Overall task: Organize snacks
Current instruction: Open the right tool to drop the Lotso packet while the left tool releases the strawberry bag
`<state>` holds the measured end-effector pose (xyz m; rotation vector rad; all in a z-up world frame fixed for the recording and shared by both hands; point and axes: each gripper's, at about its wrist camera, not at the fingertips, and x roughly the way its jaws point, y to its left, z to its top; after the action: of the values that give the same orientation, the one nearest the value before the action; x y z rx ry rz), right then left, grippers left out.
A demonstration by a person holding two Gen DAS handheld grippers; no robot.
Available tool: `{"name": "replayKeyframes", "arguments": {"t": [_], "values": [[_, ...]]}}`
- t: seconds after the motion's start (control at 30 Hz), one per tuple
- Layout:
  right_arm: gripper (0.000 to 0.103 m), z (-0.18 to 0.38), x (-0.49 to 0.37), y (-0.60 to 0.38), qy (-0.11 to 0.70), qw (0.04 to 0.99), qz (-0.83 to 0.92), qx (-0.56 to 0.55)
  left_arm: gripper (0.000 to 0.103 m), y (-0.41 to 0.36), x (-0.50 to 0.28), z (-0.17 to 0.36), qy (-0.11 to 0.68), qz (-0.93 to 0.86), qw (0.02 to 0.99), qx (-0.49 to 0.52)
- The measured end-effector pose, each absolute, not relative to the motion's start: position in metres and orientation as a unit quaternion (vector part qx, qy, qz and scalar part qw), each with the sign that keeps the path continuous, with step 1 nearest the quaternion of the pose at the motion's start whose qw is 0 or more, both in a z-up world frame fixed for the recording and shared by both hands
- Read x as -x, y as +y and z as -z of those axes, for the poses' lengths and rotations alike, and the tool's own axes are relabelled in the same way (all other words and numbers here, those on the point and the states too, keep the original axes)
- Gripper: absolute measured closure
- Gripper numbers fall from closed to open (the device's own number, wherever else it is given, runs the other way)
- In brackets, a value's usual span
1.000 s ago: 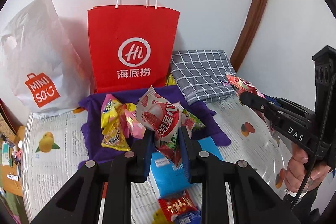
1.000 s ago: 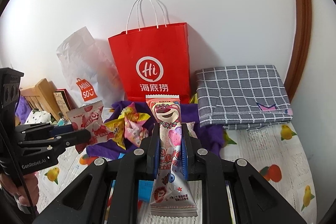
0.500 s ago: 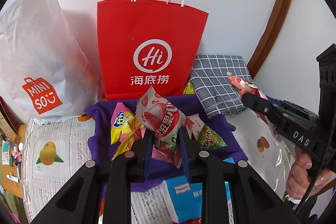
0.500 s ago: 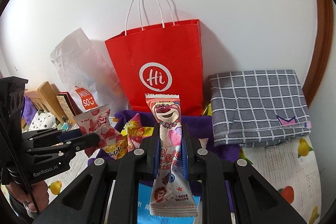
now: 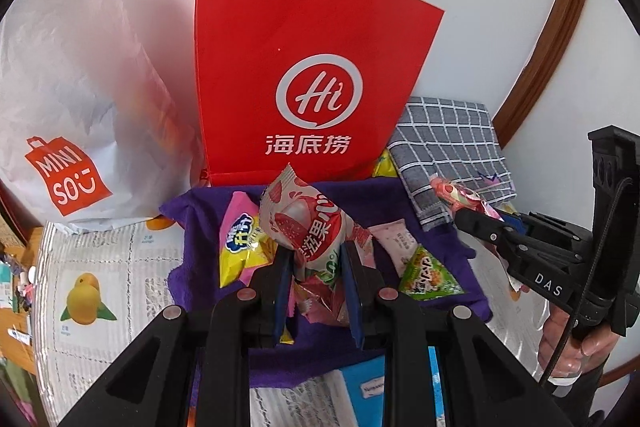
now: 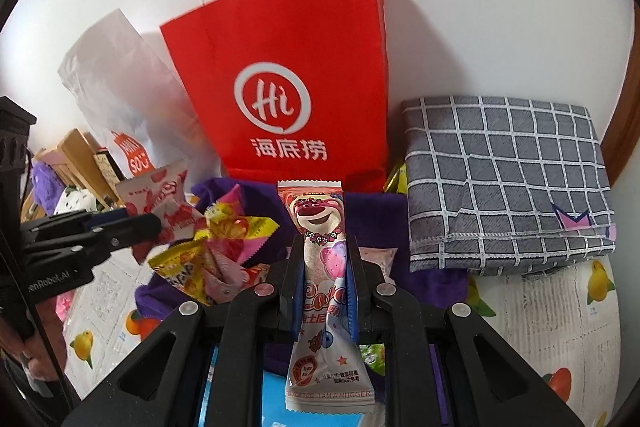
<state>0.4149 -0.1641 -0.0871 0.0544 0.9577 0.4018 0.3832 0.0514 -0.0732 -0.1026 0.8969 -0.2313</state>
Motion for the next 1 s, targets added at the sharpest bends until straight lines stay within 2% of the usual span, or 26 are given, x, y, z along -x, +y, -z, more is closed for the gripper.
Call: {"name": "replayKeyframes", "arguments": {"t": [0.63, 0.77, 0.87, 1.0], "values": [[0.084, 0.157, -0.435, -0.144, 0.543, 0.815, -0.199, 0.016, 0.080, 0.043, -0.399, 0.100, 0.460, 0.131, 0.876, 0.057], [0.079, 0.156, -0.434, -0.143, 0.541, 0.817, -0.201, 0.022, 0.080, 0.037, -0.402, 0.108, 0.469, 0.138, 0.870, 0.059], [0.071, 0.147, -0.432, -0.145, 0.526, 0.826, -0.202, 0.022, 0.080, 0.035, -0.404, 0.114, 0.476, 0.137, 0.866, 0.062], [0.070, 0.133, -0.428, -0.151, 0.507, 0.839, -0.195, 0.028, 0.080, 0.035, -0.407, 0.120, 0.485, 0.138, 0.861, 0.071]]}}
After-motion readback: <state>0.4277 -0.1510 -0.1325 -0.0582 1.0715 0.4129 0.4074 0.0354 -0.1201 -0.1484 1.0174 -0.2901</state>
